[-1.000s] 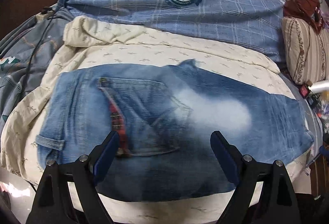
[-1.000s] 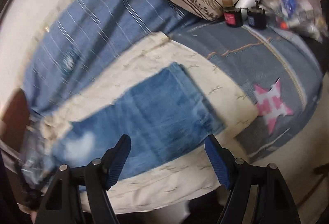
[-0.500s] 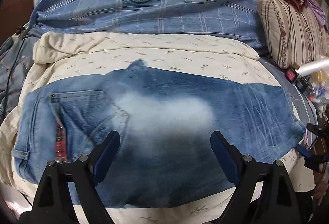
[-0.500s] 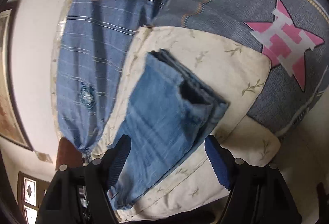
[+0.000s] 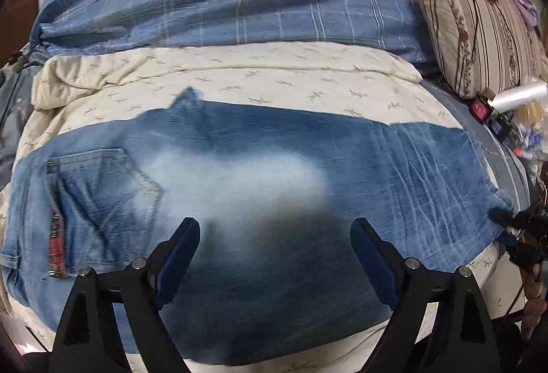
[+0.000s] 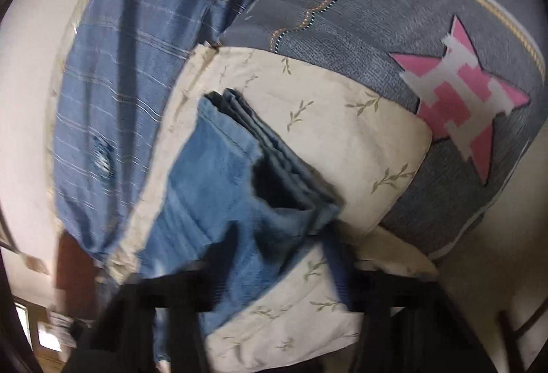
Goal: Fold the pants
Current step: 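Grasp the folded leg edge with the right tool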
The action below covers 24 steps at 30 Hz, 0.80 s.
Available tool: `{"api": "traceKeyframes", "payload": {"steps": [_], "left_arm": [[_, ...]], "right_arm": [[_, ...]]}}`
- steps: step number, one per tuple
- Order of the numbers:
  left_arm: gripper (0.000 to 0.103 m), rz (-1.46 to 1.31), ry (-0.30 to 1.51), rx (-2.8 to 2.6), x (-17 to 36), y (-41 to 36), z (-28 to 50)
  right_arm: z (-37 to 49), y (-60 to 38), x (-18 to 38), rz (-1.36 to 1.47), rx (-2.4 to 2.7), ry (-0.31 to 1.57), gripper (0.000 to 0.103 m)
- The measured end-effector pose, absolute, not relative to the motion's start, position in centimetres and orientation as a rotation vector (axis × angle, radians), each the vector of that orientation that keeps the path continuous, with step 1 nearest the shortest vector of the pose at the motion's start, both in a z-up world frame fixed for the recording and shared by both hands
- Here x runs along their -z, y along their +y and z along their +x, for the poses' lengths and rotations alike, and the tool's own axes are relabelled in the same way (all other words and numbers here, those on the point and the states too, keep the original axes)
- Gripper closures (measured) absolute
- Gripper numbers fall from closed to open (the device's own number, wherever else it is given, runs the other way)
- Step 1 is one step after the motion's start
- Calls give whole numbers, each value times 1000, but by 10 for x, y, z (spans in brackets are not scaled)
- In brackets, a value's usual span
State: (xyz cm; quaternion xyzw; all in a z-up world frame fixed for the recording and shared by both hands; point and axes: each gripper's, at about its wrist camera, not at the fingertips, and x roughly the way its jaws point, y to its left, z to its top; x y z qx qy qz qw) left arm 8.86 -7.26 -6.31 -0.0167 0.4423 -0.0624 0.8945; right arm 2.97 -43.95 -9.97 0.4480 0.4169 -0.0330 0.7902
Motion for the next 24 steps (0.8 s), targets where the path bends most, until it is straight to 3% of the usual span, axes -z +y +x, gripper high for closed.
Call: {"api": "traceKeyframes", "payload": {"steps": [7,10,14,15,16,17,20,21,23,24], "left_arm": [[13,50,914,143,67,-111,100],[12,164,1011,106,97,-126,112],[11,118,996,141,89,-122,110],[11,90,980,148,83,-118,107],[11,78,955,145,77,-115,104],[11,72,935,148,72,-112,101],[11,79,919,139,70,-108,97],[11,106,954,132,79,-110,100],[8,150,1011,123,98,-114,106],[7,160,975,116,97,-115,103]], "right_arm": [[32,-414,64,713,133,884,82],[33,-403,49,627,126,855,82],[41,-412,70,729,103,928,78],[40,-415,75,755,99,929,75],[40,-419,80,787,97,937,65],[38,-422,83,827,90,942,49],[35,-426,86,874,42,912,44],[36,-426,85,864,37,904,47],[37,-424,83,846,43,894,85],[36,-421,77,808,62,889,86]]}}
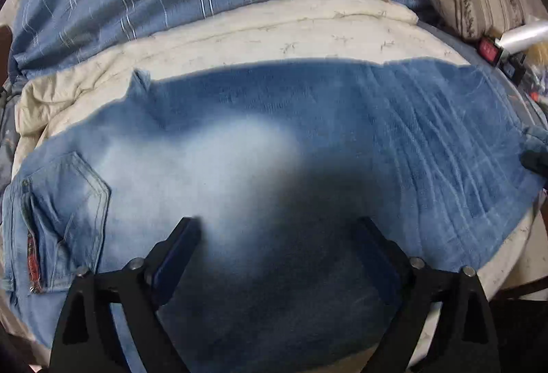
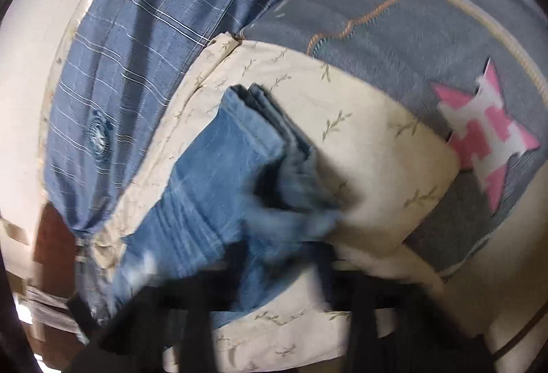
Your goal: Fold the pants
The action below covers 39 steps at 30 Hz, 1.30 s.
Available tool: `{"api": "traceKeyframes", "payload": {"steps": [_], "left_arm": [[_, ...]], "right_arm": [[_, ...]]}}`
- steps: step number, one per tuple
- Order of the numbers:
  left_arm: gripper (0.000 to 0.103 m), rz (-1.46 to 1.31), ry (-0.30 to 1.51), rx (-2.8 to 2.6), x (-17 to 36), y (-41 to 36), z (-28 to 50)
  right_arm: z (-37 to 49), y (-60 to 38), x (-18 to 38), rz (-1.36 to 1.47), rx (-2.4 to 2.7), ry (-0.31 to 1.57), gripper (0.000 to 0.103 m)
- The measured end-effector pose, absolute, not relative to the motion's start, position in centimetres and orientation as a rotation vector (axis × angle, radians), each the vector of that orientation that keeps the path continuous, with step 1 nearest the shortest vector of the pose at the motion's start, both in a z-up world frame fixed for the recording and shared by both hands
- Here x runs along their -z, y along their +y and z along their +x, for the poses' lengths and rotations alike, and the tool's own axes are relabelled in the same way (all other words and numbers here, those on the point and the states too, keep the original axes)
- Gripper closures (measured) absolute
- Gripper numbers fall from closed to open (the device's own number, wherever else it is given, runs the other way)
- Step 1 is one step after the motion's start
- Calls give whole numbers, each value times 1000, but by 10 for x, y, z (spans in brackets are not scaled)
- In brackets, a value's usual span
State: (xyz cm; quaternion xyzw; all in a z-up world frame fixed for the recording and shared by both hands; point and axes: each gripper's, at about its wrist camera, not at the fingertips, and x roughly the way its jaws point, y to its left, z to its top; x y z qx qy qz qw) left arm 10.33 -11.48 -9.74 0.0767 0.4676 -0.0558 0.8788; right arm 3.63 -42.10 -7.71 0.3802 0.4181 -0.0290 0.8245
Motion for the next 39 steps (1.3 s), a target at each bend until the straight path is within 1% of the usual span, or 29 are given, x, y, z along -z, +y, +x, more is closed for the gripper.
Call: {"api": "traceKeyframes", "payload": {"steps": [1,5,8,10,12,16,19,20,21,22,23,24,25,26,27,28,29,32,35,37,39], "left_arm": [[7,167,979,113,97,-116,103],[7,145,996,114,98,-115,104],[9,117,1002,138,97,-108,107],[12,50,1006,152,90,-95,106],[12,-33,966,139,76,-70,100],[12,-147,883,42,52,-3,78],[12,-212,855,-48,46,48,61],[12,-231,856,-75,46,61,57],[12,-257,859,-105,47,76,53],[12,-275,858,-120,48,85,51],[12,-285,863,-135,49,93,50],[12,-293,877,-147,51,99,50],[12,-302,883,-148,51,101,50],[12,-308,885,-145,50,101,49],[12,-311,882,-135,48,98,50],[12,-310,879,-123,44,95,52],[12,-310,872,-104,40,89,52],[12,-300,840,-37,23,63,53],[12,-292,827,61,11,33,56],[12,-289,835,111,9,14,59],[12,-243,850,133,18,-6,63]], "right_arm": [[37,-415,71,772,68,884,92],[36,-379,26,540,83,828,92],[32,-333,-21,370,20,748,92],[29,-300,-43,280,-30,702,92],[24,-258,-60,198,-121,669,92],[15,-193,-59,105,-261,668,92],[18,-152,-23,76,-343,745,92],[19,-144,-8,80,-361,774,88],[20,-138,7,93,-376,803,88],[23,-132,25,99,-393,847,83],[31,-123,52,92,-408,944,76],[35,-120,69,88,-396,1000,73],[33,-120,77,88,-394,995,72],[28,-124,73,109,-414,955,62],[28,-128,70,150,-440,961,49],[27,-135,65,206,-472,962,31],[25,-144,57,252,-479,937,25],[15,-172,35,383,-506,859,25],[12,-213,31,578,-522,811,25],[17,-237,44,722,-530,811,25],[27,-254,70,822,-489,885,25]]}}
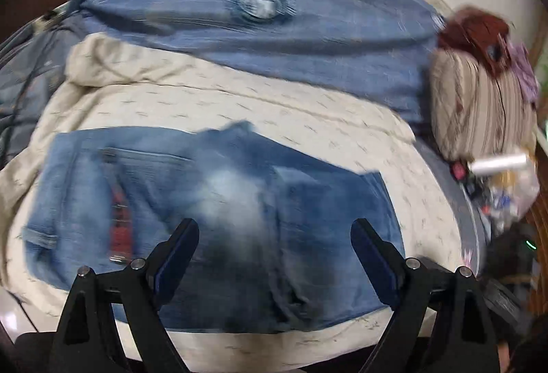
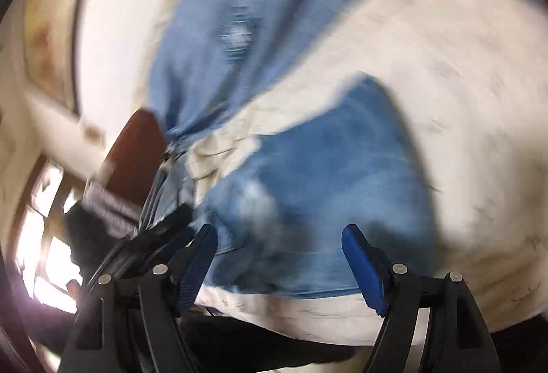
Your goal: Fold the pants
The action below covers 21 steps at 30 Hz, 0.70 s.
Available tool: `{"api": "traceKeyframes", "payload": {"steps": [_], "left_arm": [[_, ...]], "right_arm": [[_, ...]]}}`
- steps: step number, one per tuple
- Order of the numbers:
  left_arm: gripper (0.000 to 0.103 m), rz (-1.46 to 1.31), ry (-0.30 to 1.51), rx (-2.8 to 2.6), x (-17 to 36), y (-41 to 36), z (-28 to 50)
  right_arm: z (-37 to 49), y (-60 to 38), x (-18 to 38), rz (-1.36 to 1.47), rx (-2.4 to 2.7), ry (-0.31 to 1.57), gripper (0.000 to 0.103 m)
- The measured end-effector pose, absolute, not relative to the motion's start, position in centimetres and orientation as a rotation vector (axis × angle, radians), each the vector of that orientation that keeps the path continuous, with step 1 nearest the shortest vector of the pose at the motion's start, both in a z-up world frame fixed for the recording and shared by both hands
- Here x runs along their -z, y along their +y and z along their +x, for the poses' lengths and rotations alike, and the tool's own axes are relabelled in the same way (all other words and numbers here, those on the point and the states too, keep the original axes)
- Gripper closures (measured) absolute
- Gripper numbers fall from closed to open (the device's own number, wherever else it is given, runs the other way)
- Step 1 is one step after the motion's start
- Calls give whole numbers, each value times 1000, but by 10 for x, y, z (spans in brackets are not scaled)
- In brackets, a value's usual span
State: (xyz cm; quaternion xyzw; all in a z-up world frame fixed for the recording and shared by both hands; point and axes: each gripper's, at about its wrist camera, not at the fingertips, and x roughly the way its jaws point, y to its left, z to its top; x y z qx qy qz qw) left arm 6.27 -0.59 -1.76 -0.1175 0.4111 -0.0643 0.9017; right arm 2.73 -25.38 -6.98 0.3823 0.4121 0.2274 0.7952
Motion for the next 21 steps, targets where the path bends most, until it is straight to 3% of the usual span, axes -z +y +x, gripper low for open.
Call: {"api": "traceKeyframes", "payload": {"steps": [2,5,11,16,21], "left_arm": [[12,-106,950,105,47,-31,73],[11,36,1083,75,92,-47,84],[11,21,1033,66,91,-47,82],[10,27,1012,70,92,-43,81],[11,-6,1005,94,84,-40,75]], "right_arm": [[38,-266,93,934,-496,966,25],[47,-279,75,962,-552,916,25],[105,-258,35,863,-665,965,25],[171,-235,82,799,-587,1170,25],[161,-246,62,814,-580,1081,25]]}}
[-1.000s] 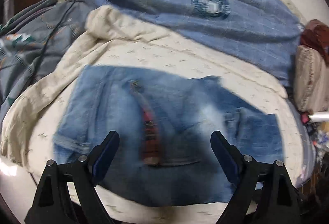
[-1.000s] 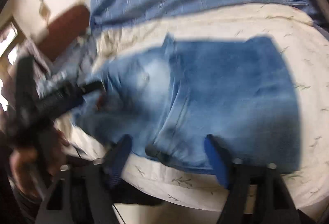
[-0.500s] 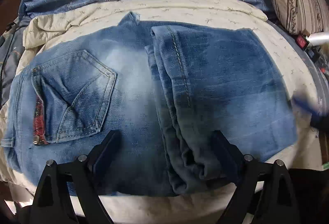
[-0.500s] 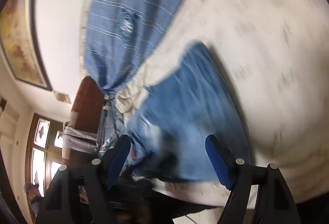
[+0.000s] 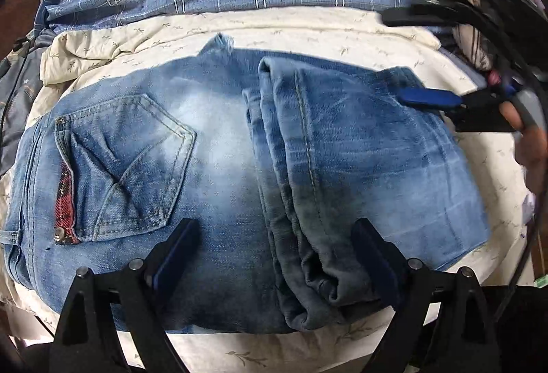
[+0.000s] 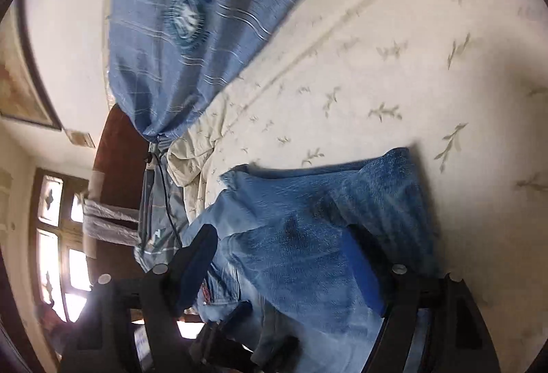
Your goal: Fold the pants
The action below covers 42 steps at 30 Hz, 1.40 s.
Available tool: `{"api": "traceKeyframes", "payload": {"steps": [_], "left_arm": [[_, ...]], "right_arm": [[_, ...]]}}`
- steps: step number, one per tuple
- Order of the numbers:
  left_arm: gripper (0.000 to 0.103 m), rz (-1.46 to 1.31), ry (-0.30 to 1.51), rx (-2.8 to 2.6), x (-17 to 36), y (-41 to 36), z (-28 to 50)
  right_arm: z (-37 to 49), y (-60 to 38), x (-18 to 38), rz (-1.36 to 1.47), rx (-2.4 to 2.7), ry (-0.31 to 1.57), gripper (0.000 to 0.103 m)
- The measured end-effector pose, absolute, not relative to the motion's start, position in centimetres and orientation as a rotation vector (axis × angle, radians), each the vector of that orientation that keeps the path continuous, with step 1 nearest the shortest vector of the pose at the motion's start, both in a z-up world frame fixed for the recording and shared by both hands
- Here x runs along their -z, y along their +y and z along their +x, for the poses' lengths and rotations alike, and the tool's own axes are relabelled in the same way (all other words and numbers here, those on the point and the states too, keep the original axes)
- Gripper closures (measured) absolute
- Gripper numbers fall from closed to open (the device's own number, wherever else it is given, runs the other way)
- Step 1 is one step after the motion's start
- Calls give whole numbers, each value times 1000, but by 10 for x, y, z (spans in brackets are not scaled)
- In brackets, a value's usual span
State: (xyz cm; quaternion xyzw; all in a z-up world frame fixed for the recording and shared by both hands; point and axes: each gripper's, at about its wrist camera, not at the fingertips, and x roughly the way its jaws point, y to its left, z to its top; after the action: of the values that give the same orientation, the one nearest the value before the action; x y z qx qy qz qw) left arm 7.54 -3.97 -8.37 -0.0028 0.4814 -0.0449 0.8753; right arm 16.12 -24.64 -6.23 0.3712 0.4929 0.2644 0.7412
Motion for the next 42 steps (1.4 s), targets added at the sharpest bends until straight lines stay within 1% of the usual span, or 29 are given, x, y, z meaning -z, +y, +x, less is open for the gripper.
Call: {"api": "traceKeyframes", "payload": {"steps": [3,6,9,12,14,15,16,17,22,24,27,29,33,34,35,36,37,38,39,40,41,42], "left_arm": [[11,-61,951,85,67,-26,73],[11,-102,895,51,50,-14,83],[11,-99,902,40,47,-16,108],[11,-94,912,44,51,-26,133],[11,-19,917,-5,57,-36,144],[10,60,991,-104,74,-40,154],[7,47,1031,-127,84,-36,160],[0,16,1019,-147,86,-32,162],[1,-5,1016,-126,69,-32,155],[1,-34,964,-67,54,-33,141],[1,-66,873,34,32,-33,108],[1,-64,825,83,26,-37,91],[1,-19,892,149,53,-52,83],[3,-1,936,151,66,-55,86],[11,8,969,149,77,-55,89],[14,22,1010,136,88,-58,92],[14,21,1019,133,94,-58,92],[14,15,1000,134,93,-59,88],[14,24,989,131,93,-60,88],[14,28,987,130,93,-60,87],[13,27,985,129,94,-61,85],[13,23,983,130,94,-60,84]], "right_arm": [[137,-256,48,806,-601,1049,25],[103,-266,49,826,-618,1039,25],[67,-277,64,888,-631,1034,25],[49,-277,88,931,-660,1066,25],[48,-275,102,926,-644,1087,26],[47,-277,108,962,-637,1078,26],[47,-279,109,978,-636,1068,26],[47,-278,108,968,-638,1068,26],[46,-271,101,885,-636,1071,26],[44,-275,95,885,-647,1052,26],[39,-288,75,869,-629,962,25],[43,-302,65,865,-583,918,25],[77,-312,57,805,-491,918,25],[89,-309,57,790,-484,927,26],[100,-305,58,769,-488,934,27],[112,-299,58,738,-477,946,28],[122,-294,60,702,-459,961,32],[133,-288,62,663,-442,976,41],[141,-283,66,652,-427,993,46],[147,-279,70,643,-420,1010,56],[154,-272,75,616,-418,1028,71],[157,-266,78,572,-402,1045,73]]}}
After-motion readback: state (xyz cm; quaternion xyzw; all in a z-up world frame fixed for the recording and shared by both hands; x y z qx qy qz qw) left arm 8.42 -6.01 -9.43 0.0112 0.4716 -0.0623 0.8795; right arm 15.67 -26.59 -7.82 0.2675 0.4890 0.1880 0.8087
